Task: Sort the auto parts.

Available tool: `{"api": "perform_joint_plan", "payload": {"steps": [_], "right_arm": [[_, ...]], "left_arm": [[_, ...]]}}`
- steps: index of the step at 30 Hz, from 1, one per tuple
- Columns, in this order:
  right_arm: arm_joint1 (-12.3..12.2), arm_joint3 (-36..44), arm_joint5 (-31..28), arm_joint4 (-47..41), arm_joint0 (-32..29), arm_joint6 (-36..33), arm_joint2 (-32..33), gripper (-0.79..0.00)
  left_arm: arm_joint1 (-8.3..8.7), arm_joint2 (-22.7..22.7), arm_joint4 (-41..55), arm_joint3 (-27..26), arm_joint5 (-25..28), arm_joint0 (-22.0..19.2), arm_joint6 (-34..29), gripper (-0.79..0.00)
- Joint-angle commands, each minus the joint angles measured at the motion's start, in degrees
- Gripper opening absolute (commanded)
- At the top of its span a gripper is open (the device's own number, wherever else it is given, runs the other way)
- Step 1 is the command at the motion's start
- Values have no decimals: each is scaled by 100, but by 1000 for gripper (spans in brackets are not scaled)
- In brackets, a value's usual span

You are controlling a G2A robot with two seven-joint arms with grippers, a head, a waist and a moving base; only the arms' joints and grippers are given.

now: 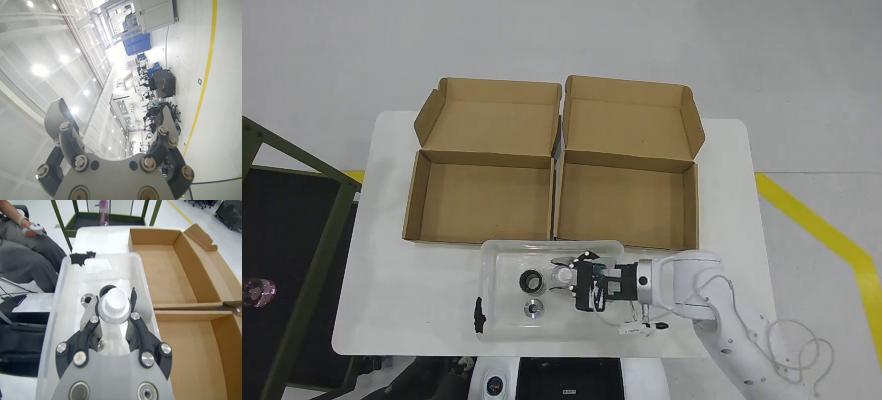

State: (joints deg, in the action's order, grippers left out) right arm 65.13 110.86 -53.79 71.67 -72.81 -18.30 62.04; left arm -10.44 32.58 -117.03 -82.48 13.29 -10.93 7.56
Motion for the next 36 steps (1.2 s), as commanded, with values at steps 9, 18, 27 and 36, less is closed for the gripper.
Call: {"api": "perform_joint_plan", "payload": {"steps": [9, 18, 27, 36], "right_arm": [[-18, 239, 145, -437, 120, 769, 249, -785], [-2, 240, 606, -462, 173, 1794, 509, -785], [16, 64, 1035, -179, 222, 2671, 706, -785], [65, -298, 1488, -234, 311, 3361, 748, -785]], "left_arm": [[0, 0, 0, 0, 0, 0, 0, 0], [0, 0, 0, 0, 0, 0, 0, 0], [0, 0, 0, 0, 0, 0, 0, 0], [0, 0, 0, 0, 0, 0, 0, 0]]}}
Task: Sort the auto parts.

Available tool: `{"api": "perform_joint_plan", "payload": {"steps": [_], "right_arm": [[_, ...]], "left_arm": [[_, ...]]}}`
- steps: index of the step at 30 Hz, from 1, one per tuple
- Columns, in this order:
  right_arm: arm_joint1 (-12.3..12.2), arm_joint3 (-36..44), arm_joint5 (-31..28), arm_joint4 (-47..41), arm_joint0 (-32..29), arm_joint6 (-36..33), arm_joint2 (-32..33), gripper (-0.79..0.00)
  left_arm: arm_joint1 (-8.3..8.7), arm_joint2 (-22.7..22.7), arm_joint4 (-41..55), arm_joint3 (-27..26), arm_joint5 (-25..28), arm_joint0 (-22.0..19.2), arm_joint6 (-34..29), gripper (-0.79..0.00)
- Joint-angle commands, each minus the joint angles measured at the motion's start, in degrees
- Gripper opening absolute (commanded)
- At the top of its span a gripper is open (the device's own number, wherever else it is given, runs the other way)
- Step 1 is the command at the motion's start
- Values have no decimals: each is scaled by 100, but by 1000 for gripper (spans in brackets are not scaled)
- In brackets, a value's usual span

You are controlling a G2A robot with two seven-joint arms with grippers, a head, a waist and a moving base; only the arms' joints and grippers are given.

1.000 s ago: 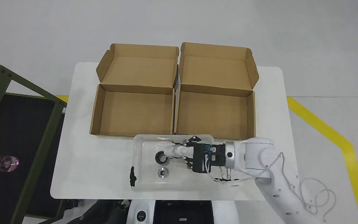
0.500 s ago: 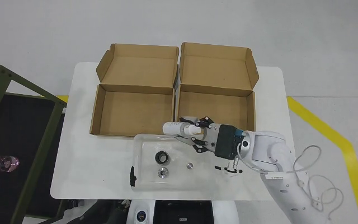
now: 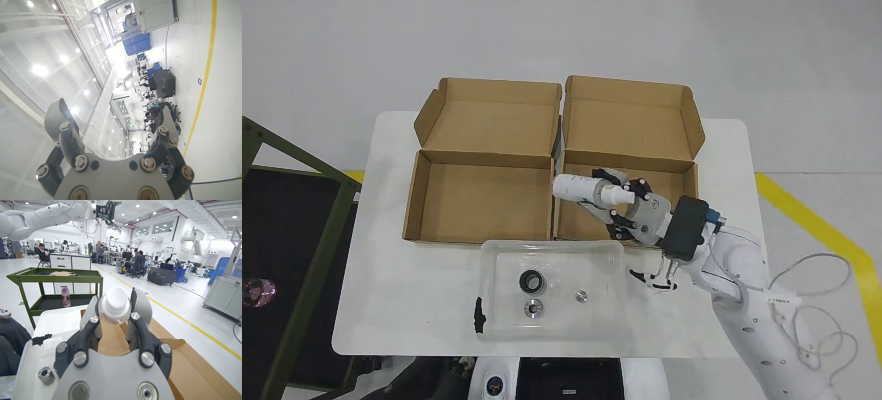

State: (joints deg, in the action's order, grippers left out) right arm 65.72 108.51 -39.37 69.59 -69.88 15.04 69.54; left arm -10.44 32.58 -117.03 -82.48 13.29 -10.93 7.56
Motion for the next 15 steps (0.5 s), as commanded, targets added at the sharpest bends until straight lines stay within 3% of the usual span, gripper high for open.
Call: {"api": "perform_joint_plan", "payload": {"steps": [1, 7, 15], "right_arm": [[12, -111, 83, -48, 40, 37, -9, -785], [55, -457, 430, -310, 195, -81, -25, -785], [70, -821, 588, -324, 474, -736, 0, -785]], "left_arm": [[0, 0, 0, 0, 0, 0, 0, 0], [0, 0, 0, 0, 0, 0, 0, 0], [0, 0, 0, 0, 0, 0, 0, 0]]}}
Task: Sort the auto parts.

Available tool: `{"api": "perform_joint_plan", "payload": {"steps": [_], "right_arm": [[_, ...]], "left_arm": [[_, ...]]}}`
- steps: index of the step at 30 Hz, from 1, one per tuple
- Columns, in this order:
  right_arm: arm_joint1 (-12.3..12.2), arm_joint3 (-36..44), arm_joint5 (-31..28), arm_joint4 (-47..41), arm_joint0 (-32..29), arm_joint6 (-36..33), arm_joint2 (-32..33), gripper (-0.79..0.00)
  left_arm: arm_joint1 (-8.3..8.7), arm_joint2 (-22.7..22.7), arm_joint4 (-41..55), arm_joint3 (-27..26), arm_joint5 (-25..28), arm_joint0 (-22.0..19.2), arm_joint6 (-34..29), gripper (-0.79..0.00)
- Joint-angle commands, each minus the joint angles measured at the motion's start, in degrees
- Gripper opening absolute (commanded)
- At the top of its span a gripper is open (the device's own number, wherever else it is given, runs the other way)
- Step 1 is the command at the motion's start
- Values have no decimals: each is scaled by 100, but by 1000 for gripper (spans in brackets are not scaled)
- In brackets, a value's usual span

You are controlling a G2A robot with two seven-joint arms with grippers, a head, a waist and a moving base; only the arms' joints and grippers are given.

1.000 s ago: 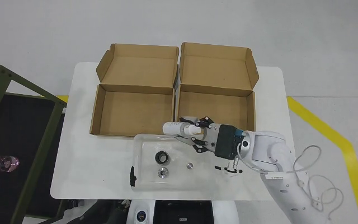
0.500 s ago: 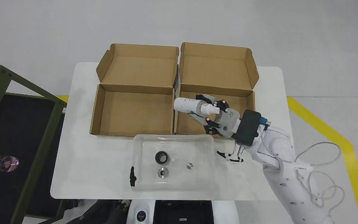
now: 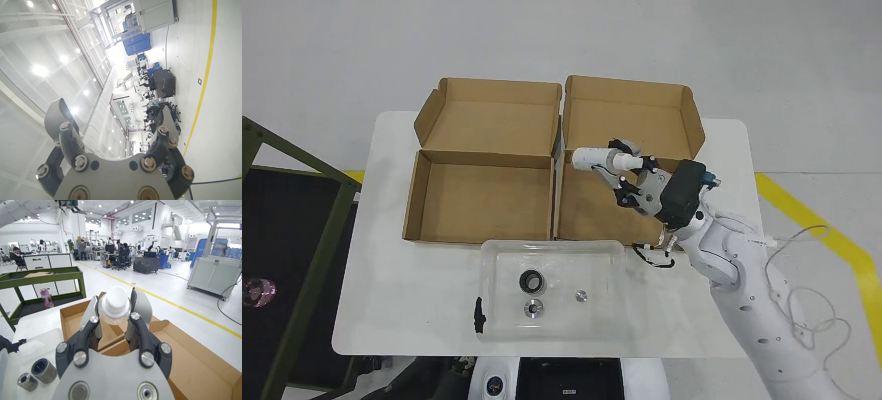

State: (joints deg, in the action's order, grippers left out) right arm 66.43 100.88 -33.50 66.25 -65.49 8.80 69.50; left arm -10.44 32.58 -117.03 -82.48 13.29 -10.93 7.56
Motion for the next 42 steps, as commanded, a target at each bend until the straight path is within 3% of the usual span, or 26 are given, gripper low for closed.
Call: {"api": "perform_joint_plan", "payload": {"steps": [1, 15, 29, 33, 36, 42], "right_arm": [[1, -103, 2, -5, 68, -200, 2, -785], [58, -1023, -204, 124, 706, -1571, -435, -785], [224, -1851, -101, 553, 1441, -2270, -1145, -785], [269, -2042, -84, 534, 1563, -2330, -1271, -720], [301, -2161, -95, 537, 1643, -2372, -1362, -573], [359, -2405, -79, 488, 1771, -2372, -1483, -406]], "left_arm": [[0, 0, 0, 0, 0, 0, 0, 0], [0, 0, 0, 0, 0, 0, 0, 0], [0, 0, 0, 0, 0, 0, 0, 0], [0, 0, 0, 0, 0, 0, 0, 0], [0, 0, 0, 0, 0, 0, 0, 0], [0, 0, 0, 0, 0, 0, 0, 0]]}}
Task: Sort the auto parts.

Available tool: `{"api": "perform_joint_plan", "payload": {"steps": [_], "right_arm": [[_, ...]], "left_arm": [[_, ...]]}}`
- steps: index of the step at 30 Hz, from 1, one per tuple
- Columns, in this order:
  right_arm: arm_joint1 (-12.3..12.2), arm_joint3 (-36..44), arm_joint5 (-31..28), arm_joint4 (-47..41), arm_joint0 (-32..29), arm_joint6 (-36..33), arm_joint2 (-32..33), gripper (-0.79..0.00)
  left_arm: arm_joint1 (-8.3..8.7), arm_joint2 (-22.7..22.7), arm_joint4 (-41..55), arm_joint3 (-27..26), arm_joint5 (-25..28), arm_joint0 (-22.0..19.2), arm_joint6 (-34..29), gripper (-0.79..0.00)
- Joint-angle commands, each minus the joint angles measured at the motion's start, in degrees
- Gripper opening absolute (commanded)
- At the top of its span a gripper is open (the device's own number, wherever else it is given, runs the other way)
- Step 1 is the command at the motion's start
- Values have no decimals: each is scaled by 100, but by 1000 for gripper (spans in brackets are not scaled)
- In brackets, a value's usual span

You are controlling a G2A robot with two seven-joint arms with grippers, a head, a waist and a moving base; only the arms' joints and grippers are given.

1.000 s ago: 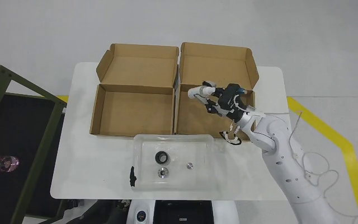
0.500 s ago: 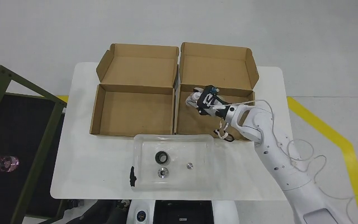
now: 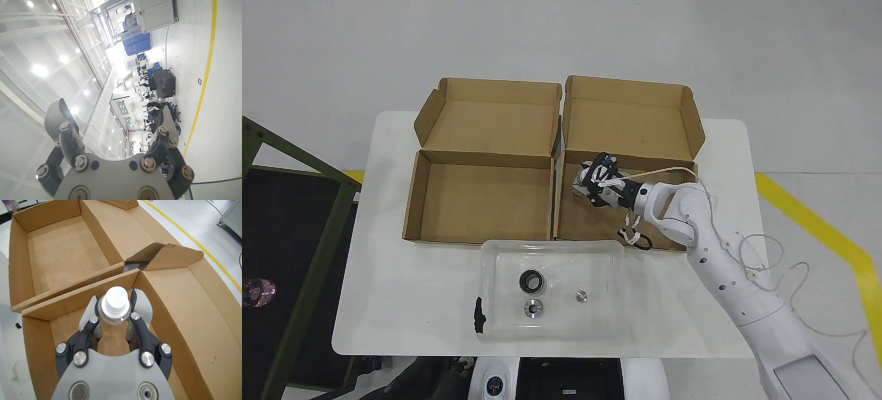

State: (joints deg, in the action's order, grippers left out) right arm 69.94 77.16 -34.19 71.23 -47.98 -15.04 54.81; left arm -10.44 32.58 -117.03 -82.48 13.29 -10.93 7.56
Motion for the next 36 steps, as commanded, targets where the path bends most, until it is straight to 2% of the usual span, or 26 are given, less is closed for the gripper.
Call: {"api": "perform_joint_plan", "payload": {"steps": [1, 3, 5, 10, 19, 26, 36], "right_arm": [[15, -52, -19, -27, 32, 22, -24, -369], [23, -35, -54, -85, 47, 50, -23, -259], [20, 39, -82, -129, 39, 74, 13, -99], [-43, 520, -140, -123, -93, 63, 256, -28], [-219, 1725, -673, -92, -553, -286, 741, 0], [-337, 2573, -1325, -460, -1022, -910, 861, 0], [-495, 3503, -1643, -562, -1712, -1804, 923, 0]], "left_arm": [[0, 0, 0, 0, 0, 0, 0, 0], [0, 0, 0, 0, 0, 0, 0, 0], [0, 0, 0, 0, 0, 0, 0, 0], [0, 0, 0, 0, 0, 0, 0, 0], [0, 0, 0, 0, 0, 0, 0, 0], [0, 0, 0, 0, 0, 0, 0, 0], [0, 0, 0, 0, 0, 0, 0, 0]]}}
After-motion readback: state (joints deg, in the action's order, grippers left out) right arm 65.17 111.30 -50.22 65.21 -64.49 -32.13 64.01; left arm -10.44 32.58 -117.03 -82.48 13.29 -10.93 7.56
